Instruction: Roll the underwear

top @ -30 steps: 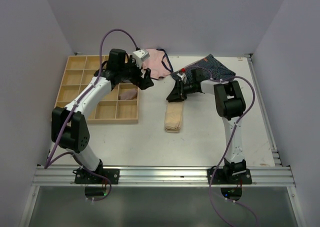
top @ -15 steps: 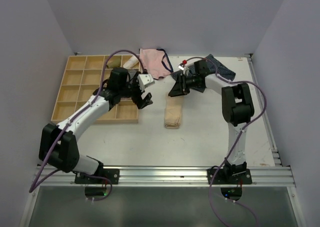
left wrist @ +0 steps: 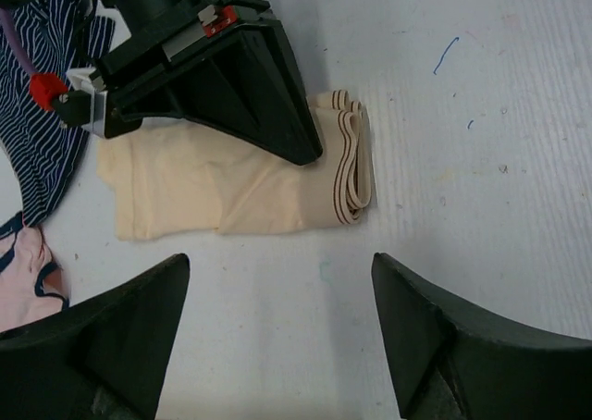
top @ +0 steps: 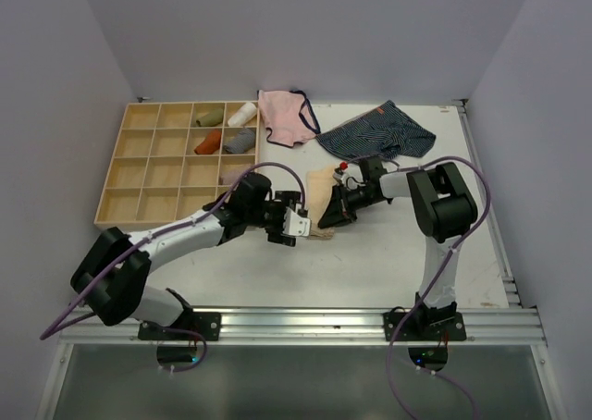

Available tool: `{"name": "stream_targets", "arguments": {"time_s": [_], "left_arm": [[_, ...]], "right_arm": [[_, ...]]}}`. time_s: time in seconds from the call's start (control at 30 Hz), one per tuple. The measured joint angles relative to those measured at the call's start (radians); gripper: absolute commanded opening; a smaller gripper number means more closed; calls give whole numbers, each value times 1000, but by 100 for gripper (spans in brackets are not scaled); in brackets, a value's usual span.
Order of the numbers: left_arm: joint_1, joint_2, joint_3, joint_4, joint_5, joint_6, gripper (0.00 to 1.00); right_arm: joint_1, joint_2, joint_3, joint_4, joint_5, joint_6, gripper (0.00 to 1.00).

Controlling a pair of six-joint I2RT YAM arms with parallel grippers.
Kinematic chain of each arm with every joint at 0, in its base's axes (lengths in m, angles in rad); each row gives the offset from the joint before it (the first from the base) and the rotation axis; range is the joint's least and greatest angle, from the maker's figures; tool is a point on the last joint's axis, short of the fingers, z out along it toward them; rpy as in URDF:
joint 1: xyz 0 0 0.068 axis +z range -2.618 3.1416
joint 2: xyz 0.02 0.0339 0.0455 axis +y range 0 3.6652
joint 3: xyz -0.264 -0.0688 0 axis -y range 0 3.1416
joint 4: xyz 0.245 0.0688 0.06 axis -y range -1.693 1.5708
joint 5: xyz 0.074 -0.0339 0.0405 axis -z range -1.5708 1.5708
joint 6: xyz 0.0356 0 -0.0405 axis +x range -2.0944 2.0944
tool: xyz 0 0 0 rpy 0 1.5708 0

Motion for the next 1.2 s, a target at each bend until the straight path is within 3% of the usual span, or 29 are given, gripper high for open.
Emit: {"name": "stream_targets", "arguments": {"time_s": [0.47,0.67,0.87,1.07,1.2], "left_arm": [[-84,208,2,78,4,266,69],[-97,237,14,78,6,284,68],[-98,237,19,83,13,300,68],[-98,259,35,80,23,328,62],[-99,307,63,68,21,355,59]], "right_arm": [[-21,108,64,-11,-130,24,20],[-23,60,68,-13,-92,27,22],[-24,-57,-3,153,-19,151,21],[-19,34,-26,208,20,185,18],[-15,97,17,162,-51,140,15]]}}
